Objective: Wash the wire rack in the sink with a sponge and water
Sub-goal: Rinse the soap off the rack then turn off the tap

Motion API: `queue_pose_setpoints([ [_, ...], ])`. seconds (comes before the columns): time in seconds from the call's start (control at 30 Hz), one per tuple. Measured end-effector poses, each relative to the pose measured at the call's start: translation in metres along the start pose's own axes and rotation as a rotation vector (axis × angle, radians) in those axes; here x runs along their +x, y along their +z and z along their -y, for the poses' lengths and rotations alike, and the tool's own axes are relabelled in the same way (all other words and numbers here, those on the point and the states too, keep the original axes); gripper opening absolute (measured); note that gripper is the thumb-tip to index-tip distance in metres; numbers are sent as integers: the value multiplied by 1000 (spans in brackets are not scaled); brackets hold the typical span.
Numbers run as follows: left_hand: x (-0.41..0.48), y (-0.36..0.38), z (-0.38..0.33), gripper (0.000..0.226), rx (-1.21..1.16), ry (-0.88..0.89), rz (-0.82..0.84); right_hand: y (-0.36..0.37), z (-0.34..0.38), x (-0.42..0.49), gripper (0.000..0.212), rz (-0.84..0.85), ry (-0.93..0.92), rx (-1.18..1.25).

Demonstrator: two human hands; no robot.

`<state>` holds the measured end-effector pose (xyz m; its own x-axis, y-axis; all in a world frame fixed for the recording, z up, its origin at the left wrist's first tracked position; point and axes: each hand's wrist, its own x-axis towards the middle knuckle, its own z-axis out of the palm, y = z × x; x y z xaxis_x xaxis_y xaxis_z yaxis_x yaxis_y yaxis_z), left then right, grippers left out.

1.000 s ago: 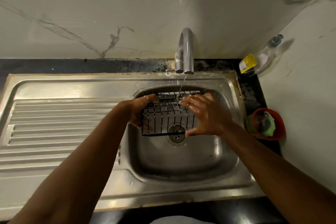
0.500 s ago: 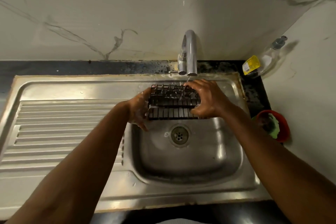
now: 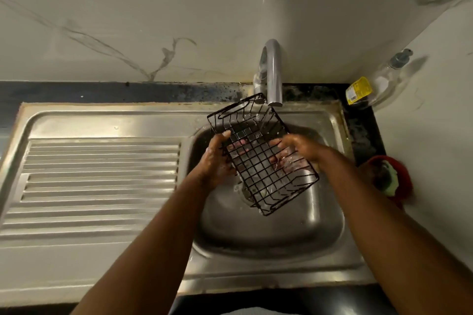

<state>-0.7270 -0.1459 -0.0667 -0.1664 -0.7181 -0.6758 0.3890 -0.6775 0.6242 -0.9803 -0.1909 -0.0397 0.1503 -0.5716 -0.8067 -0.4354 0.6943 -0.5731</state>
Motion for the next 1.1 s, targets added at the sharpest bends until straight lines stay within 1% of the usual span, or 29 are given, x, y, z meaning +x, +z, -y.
queue_pose_setpoints([
  [0.03,0,3,0,90,10,14,-35,8,-4,0,34,-67,-38,-50],
  [0.07,0,6,-1,94,21,27,-63,17,-7,1,33,-196,-106,-148],
  [0.1,2,8,-2,97,33,40,-79,26,-11,7,38,-401,-206,-311],
  [0.13,2,12,-4,98,45,59,-79,37,-14,8,49,-621,-330,-517],
  [0.17,3,16,-5,98,63,81,-76,46,-18,11,60,-772,-441,-688],
  [0.2,4,20,-6,96,92,112,-85,55,-20,11,67,-887,-575,-785],
  [0.23,6,22,-7,95,120,138,-97,61,-19,9,69,-957,-734,-818],
  [0.27,7,25,-8,94,133,152,-97,64,-18,9,66,-955,-879,-828],
  [0.3,9,26,-9,92,145,153,-89,69,-17,8,59,-912,-984,-839],
  [0.33,10,27,-10,89,171,149,-82,73,-20,13,53,-821,-1028,-853],
  [0.37,10,28,-12,86,206,140,-72,78,-22,16,50,-718,-1017,-873],
  [0.4,9,29,-12,82,232,138,-63,82,-25,21,52,-611,-957,-892],
  [0.43,7,30,-13,78,250,136,-50,85,-30,27,59,-524,-856,-931],
  [0.47,5,32,-15,73,262,129,-30,86,-33,34,68,-482,-758,-996],
  [0.5,3,33,-17,69,274,123,-16,85,-35,40,72,-485,-712,-1058],
  [0.53,5,32,-18,65,289,106,-4,83,-35,45,73,-507,-705,-1091],
  [0.57,5,33,-21,59,297,80,21,82,-32,48,72,-533,-704,-1071],
  [0.63,3,36,-28,54,324,64,71,88,-25,51,68,-629,-638,-924],
  [0.7,5,40,-36,57,376,94,73,107,-19,47,71,-755,-606,-789],
  [0.73,5,41,-38,55,394,118,57,118,-18,42,74,-743,-668,-763],
  [0.8,4,44,-44,46,400,129,33,135,-24,33,73,-592,-920,-772],
  [0.83,4,45,-46,43,394,131,22,137,-30,31,76,-517,-1010,-807],
  [0.9,10,43,-42,41,395,117,24,118,-34,36,84,-381,-1056,-953],
  [0.97,12,39,-36,46,347,90,9,88,-28,47,88,-270,-995,-1155],
  [1.0,13,38,-33,48,312,82,16,75,-24,50,86,-269,-934,-1189],
  [1.03,14,37,-30,50,288,76,32,69,-20,52,81,-333,-862,-1151],
  [1.1,15,41,-28,55,303,91,59,73,-18,53,70,-565,-679,-972],
])
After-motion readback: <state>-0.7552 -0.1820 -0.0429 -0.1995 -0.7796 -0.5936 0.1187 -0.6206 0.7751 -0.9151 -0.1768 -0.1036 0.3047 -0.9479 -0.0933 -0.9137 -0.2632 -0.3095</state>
